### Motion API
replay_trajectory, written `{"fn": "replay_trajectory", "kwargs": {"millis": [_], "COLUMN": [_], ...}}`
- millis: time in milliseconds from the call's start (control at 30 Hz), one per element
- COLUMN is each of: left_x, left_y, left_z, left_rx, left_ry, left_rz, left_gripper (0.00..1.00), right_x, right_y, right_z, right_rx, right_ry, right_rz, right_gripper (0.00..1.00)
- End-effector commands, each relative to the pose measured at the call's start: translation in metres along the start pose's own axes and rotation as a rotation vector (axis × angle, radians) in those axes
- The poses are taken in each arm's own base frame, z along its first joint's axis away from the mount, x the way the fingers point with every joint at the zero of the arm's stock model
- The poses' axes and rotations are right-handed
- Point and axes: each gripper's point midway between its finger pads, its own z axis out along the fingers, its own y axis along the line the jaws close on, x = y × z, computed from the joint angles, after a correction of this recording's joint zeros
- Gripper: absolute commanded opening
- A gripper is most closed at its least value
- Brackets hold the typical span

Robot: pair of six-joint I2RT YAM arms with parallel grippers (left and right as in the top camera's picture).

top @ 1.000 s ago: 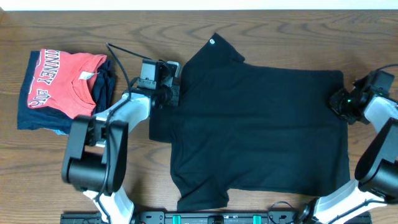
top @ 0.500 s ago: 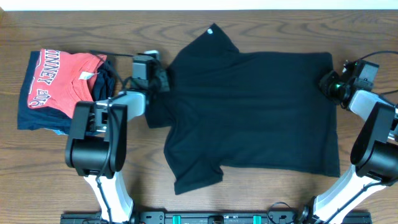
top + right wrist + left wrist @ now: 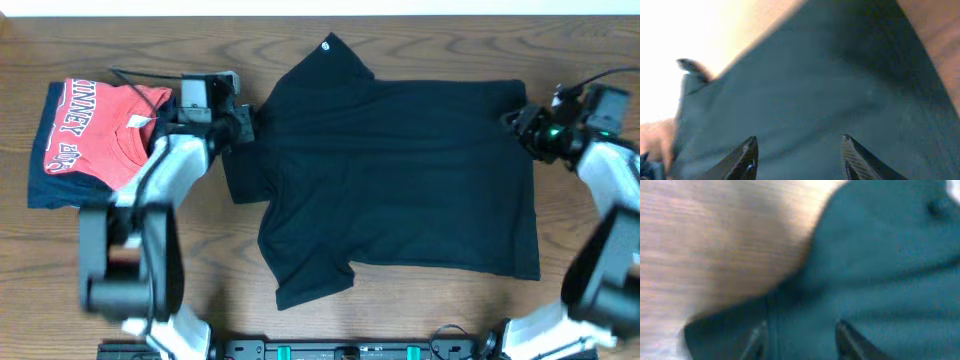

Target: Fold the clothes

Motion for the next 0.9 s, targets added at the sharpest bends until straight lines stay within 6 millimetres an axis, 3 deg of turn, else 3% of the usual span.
{"fn": "replay_trajectory", "kwargs": {"millis": [0, 200, 300, 400, 533, 667, 767, 867], "left_x": [-0.026, 0.022, 0.067, 0.113, 0.173, 0.228, 0.26, 0.28], "left_y": [-0.024, -0.037, -0.034, -0.033, -0.045, -0.039, -0.033, -0.043], "left_z": [-0.064, -0.145, -0.171, -0.18, -0.174, -0.164, -0.16, -0.154], "left_rx": [0.027, 0.013, -0.015, -0.033, 0.025, -0.035, -0.069, 0.001], "left_ry": [-0.082, 0.042, 0.18, 0.334, 0.533, 0.681, 0.753, 0.795], "left_rz": [0.091, 0.05, -0.011, -0.074, -0.098, -0.202, -0.251, -0.279], "left_gripper": [0.49, 0.53, 0.53, 0.53, 0.53, 0.53, 0.53, 0.53], "right_x": [-0.013, 0.027, 0.057, 0.085, 0.112, 0.132, 0.147, 0.161], "right_y": [0.046, 0.058, 0.044, 0.021, -0.002, -0.021, -0.037, -0.053], "right_z": [-0.059, -0.128, -0.149, -0.16, -0.156, -0.138, -0.123, -0.109], "right_rx": [-0.05, 0.04, 0.142, 0.27, 0.355, 0.377, 0.39, 0.4], "right_ry": [-0.094, -0.083, -0.034, 0.047, 0.144, 0.192, 0.223, 0.237], "right_rz": [-0.108, -0.082, -0.038, 0.015, 0.061, 0.116, 0.142, 0.164], "right_gripper": [0.54, 0.61, 0.6, 0.57, 0.58, 0.58, 0.58, 0.57]}}
